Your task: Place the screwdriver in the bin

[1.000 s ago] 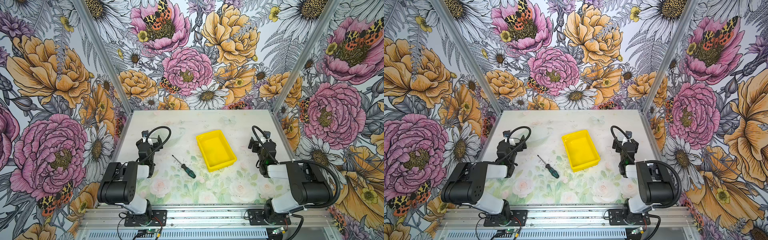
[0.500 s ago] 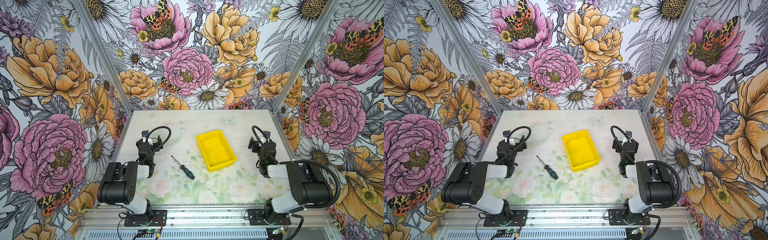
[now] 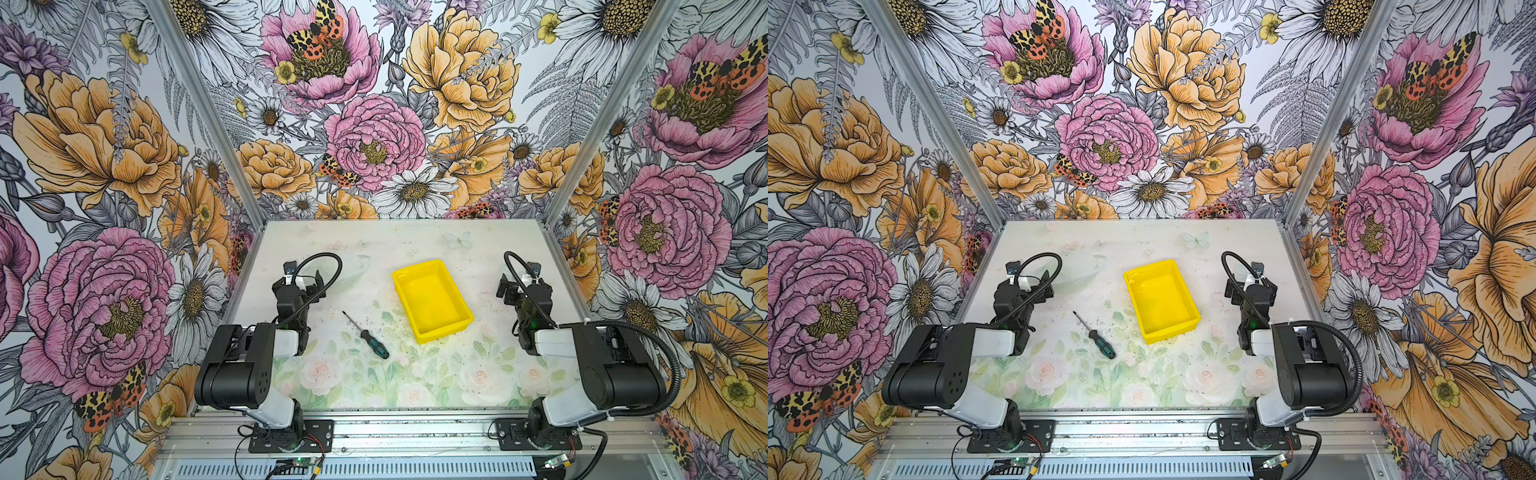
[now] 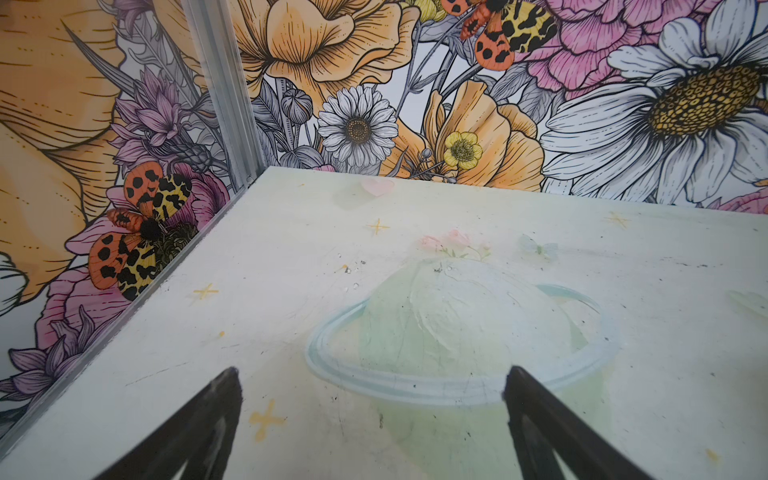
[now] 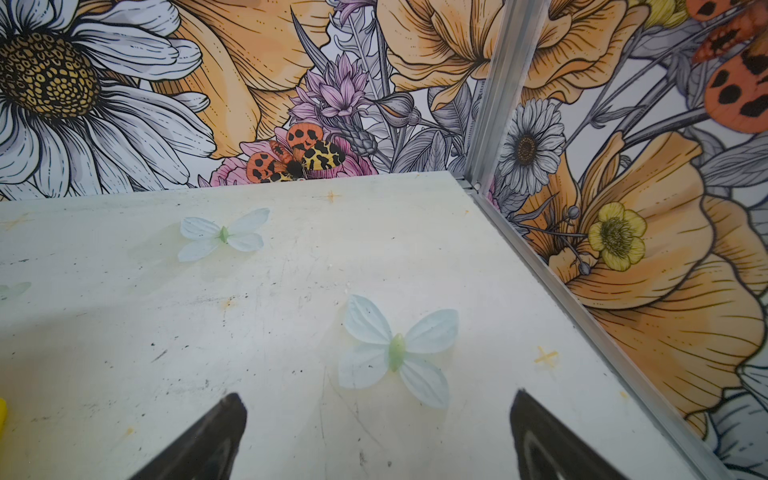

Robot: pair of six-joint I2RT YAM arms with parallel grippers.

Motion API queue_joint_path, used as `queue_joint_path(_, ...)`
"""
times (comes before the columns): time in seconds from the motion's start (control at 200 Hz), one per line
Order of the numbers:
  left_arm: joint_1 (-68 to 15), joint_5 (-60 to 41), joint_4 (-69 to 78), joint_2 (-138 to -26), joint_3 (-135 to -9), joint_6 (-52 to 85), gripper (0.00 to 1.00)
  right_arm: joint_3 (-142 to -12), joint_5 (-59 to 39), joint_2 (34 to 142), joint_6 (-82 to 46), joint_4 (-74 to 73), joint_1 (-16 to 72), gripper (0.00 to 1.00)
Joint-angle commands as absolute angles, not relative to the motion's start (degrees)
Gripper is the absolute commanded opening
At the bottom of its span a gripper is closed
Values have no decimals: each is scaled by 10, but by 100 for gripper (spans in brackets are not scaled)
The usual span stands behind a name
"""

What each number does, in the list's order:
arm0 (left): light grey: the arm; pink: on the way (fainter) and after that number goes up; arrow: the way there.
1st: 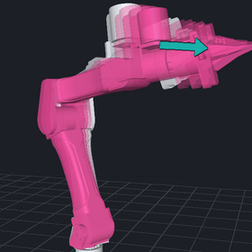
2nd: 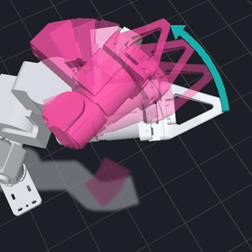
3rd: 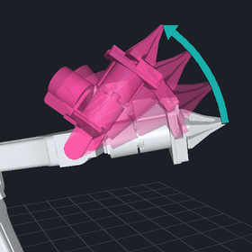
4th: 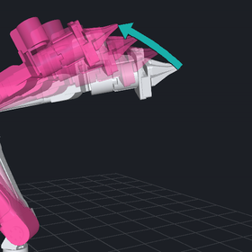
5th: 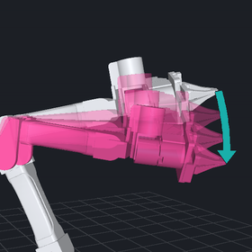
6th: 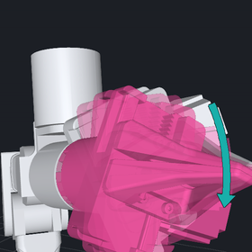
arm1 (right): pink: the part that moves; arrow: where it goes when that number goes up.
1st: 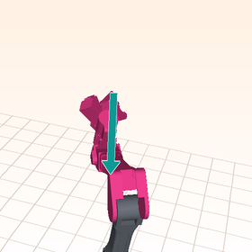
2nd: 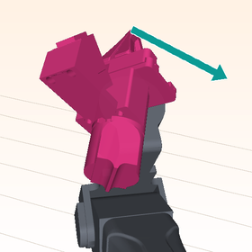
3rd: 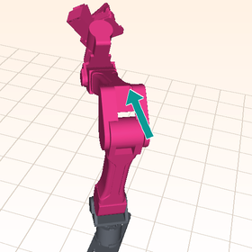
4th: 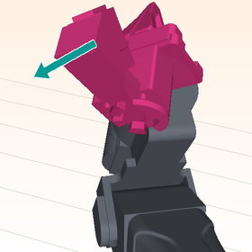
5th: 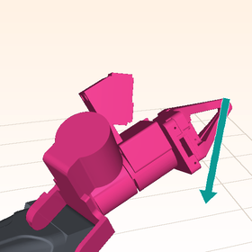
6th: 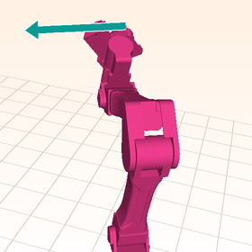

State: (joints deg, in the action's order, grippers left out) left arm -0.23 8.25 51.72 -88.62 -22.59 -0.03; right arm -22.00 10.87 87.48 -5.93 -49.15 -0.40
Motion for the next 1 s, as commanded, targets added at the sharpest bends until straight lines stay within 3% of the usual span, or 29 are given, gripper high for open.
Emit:
queue_joint_path(0.0, -1, 68, 529, -887, -220, -6, 99, -218, 117, 879, -60, -507, -4, 99)
queue_joint_path(0.365, -1, 94, 463, -824, -225, 4, 99, -254, 129, 823, -62, -392, -3, 99)
queue_joint_path(0.635, -20, 106, 162, -701, -302, 41, 99, -310, 133, 705, -94, -172, -2, 100)
queue_joint_path(0.771, -33, 160, 7, -626, -339, 134, 99, -341, 109, 651, -114, -68, 7, 100)
queue_joint_path(0.991, -39, 139, -163, -532, -379, 242, 99, -436, 111, 643, -146, 140, 42, 100)
